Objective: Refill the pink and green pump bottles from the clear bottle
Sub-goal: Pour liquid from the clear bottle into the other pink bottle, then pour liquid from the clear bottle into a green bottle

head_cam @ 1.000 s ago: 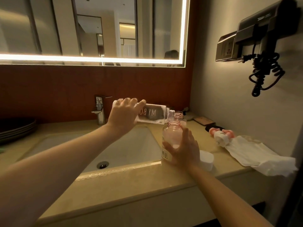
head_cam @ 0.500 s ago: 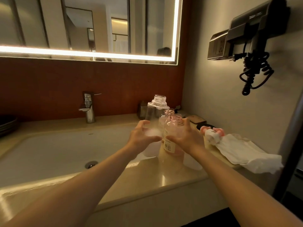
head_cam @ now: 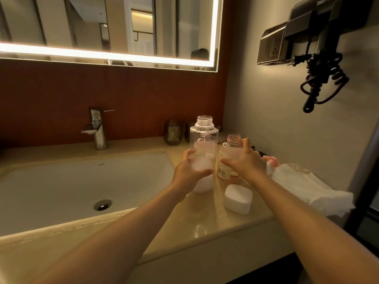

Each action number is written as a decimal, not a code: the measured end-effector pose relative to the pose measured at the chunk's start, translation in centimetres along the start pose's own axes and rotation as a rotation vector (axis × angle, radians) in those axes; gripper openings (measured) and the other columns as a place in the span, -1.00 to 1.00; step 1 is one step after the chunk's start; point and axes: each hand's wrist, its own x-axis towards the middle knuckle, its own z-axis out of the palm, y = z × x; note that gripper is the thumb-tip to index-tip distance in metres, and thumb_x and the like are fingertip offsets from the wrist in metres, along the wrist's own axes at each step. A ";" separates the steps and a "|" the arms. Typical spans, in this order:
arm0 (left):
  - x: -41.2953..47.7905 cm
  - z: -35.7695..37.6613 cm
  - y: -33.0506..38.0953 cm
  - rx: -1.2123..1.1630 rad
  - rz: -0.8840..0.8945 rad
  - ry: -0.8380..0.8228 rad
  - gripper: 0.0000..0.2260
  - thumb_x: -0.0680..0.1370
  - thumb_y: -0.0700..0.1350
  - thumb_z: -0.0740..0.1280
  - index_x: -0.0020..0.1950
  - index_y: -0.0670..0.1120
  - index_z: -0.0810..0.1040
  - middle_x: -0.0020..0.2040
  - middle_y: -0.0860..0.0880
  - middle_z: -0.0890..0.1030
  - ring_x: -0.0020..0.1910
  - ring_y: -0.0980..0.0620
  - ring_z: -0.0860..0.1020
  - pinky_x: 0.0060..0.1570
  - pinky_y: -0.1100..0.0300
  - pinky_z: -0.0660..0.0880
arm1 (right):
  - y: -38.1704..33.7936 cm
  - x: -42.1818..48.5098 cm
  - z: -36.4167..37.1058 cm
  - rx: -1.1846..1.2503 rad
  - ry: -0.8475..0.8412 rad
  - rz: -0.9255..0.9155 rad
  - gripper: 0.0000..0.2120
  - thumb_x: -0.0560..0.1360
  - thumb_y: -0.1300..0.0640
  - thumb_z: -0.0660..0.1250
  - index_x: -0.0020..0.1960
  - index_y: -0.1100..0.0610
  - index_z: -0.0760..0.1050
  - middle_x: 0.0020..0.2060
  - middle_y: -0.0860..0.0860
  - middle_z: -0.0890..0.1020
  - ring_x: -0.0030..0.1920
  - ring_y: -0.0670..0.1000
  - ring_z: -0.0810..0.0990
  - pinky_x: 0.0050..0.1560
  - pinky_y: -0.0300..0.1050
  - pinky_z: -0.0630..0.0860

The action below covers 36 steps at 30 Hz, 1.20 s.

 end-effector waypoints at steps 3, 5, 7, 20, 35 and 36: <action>0.3 0.3 -0.1 0.012 -0.011 -0.015 -0.28 0.32 -0.05 0.53 0.38 0.04 0.24 0.26 -0.09 0.44 0.20 -0.07 0.43 0.18 0.01 0.45 | 0.0 0.3 -0.3 0.013 -0.062 0.008 -0.14 0.34 -0.28 0.37 0.43 0.03 0.02 0.35 0.10 0.41 0.32 0.21 0.39 0.27 0.15 0.35; 0.2 0.2 -0.1 0.012 -0.033 -0.027 -0.23 0.32 -0.03 0.53 0.41 0.04 0.20 0.30 -0.10 0.42 0.21 -0.07 0.42 0.18 0.03 0.44 | 0.2 0.4 -0.5 0.019 -0.140 0.016 -0.04 0.34 -0.29 0.36 0.50 0.01 -0.11 0.42 0.10 0.32 0.39 0.22 0.31 0.32 0.19 0.31; 0.0 0.0 0.0 -0.006 -0.050 -0.049 -0.19 0.32 -0.01 0.53 0.44 0.03 0.15 0.31 -0.08 0.40 0.18 -0.03 0.41 0.12 0.09 0.44 | 0.3 0.3 -0.9 0.057 -0.170 0.030 0.01 0.35 -0.29 0.35 0.51 0.00 -0.21 0.47 0.09 0.24 0.42 0.21 0.27 0.32 0.22 0.31; -4.4 -11.4 1.1 -0.001 -0.035 0.189 -0.47 0.50 0.03 0.35 0.40 -0.05 0.25 0.16 -0.04 0.47 0.07 0.03 0.44 -0.02 0.14 0.39 | -9.0 -7.7 -2.6 0.654 0.187 -0.143 -0.68 0.50 0.08 0.32 0.20 0.15 0.37 -0.08 0.09 0.54 -0.10 0.02 0.51 -0.03 -0.06 0.51; -21.2 -31.5 0.4 0.108 0.033 0.609 -0.88 0.51 -0.10 0.35 0.04 -0.01 0.52 -0.08 -0.03 0.63 -0.12 0.07 0.61 -0.04 0.17 0.56 | -31.8 -20.4 5.0 0.817 -0.233 -0.515 -0.67 0.52 0.04 0.29 0.23 0.11 0.36 -0.15 -0.01 0.50 -0.20 -0.11 0.47 -0.28 -0.38 0.39; -22.3 -32.5 0.2 0.141 0.041 0.651 -0.90 0.50 -0.10 0.36 0.01 0.00 0.52 -0.11 0.00 0.63 -0.15 0.09 0.62 -0.08 0.19 0.56 | -32.8 -21.3 5.6 0.821 -0.278 -0.538 -0.67 0.52 0.03 0.29 0.23 0.11 0.36 -0.17 -0.03 0.49 -0.21 -0.12 0.46 -0.29 -0.38 0.38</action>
